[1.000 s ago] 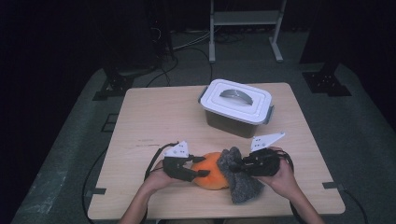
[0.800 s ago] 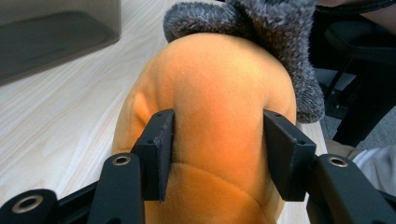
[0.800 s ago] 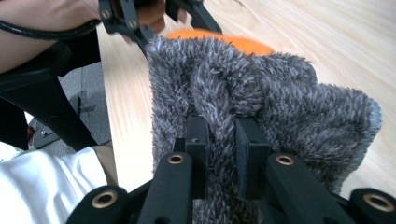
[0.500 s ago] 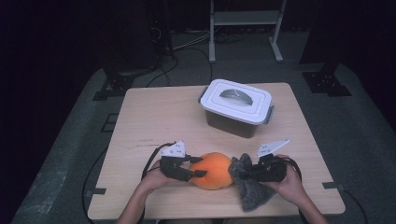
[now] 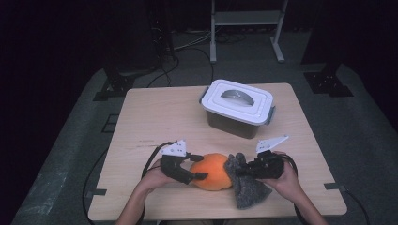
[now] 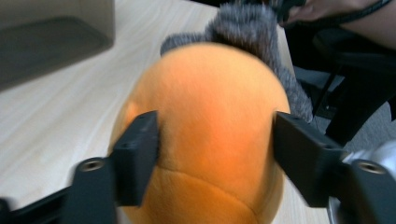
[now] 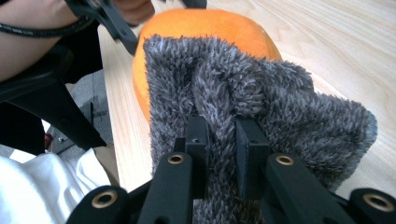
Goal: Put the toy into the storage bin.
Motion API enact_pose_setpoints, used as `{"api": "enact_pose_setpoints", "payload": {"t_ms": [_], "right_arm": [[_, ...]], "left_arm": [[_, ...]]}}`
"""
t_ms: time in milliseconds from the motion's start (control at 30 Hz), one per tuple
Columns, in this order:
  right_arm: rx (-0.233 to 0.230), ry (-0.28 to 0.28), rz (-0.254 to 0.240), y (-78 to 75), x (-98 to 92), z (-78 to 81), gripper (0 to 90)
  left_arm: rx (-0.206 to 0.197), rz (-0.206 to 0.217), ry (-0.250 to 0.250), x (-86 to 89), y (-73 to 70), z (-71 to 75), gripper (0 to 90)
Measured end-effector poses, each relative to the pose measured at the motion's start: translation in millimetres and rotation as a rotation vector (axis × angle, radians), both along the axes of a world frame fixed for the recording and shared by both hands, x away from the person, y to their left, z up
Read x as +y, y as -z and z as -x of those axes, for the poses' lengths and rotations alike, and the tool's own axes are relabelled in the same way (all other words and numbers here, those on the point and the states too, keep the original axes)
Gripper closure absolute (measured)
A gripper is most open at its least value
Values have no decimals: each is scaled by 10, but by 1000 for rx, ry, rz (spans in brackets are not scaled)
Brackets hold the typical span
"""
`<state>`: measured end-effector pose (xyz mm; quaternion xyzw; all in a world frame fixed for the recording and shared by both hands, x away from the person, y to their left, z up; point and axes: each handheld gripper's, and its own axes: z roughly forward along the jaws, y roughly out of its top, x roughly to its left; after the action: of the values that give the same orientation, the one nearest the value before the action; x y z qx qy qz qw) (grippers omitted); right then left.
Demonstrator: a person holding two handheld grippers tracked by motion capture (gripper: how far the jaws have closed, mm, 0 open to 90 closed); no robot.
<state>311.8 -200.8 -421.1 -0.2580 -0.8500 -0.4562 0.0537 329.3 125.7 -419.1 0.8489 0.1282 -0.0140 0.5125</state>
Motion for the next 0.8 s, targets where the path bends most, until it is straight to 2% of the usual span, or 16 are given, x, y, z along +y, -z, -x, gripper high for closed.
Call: {"api": "enact_pose_setpoints", "payload": {"t_ms": [67, 133, 200, 267, 367, 400, 467, 633, 800], "right_arm": [[4, -6, 8, 12, 9, 6, 772], [5, -10, 12, 21, 9, 4, 771], [9, -8, 13, 26, 1, -3, 771], [12, -4, 12, 36, -11, -12, 771], [21, 2, 12, 39, -37, -27, 772], [21, 6, 9, 37, -46, -32, 773], [22, 18, 8, 23, -71, -43, 773], [-10, 46, -34, -110, -137, -99, 774], [-48, 28, -37, -234, 0, -153, 774]], "left_arm": [[4, -17, -25, -33, -24, -28, 179], [35, -58, -36, -82, 16, -66, 112], [80, -59, -22, -103, 85, -98, 104], [88, -52, -11, -117, 114, -96, 151], [31, -50, -9, -145, 69, -38, 385], [17, -49, -13, -153, 57, -30, 435], [-15, -23, -24, -169, 34, -23, 472], [-114, 7, -61, -249, -3, -10, 473], [-127, -23, -38, -324, 91, 5, 407]]}}
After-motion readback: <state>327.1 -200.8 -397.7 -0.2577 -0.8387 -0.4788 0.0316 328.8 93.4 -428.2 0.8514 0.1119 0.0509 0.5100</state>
